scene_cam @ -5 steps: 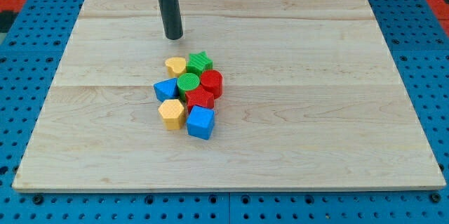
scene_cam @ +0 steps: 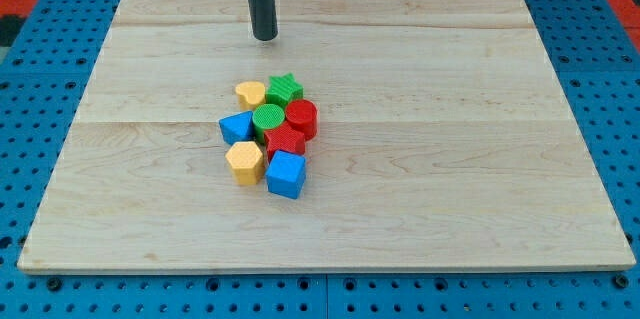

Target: Point your hand to the right of the green star

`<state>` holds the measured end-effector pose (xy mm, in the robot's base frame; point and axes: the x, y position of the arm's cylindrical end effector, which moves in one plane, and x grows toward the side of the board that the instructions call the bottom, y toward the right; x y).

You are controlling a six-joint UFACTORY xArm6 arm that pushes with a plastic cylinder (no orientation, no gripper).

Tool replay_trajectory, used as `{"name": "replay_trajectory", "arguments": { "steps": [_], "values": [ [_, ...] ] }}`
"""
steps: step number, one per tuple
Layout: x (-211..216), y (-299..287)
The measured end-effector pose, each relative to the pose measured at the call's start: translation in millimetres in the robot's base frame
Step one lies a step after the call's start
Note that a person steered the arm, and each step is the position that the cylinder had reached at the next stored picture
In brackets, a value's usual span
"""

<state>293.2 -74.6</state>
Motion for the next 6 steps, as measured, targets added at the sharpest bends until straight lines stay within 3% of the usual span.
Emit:
{"name": "replay_trajectory", "arguments": {
  "steps": [1,3,4,6],
  "values": [
    [8,0],
    [70,101],
    [103,96],
    [114,20]
  ]
}}
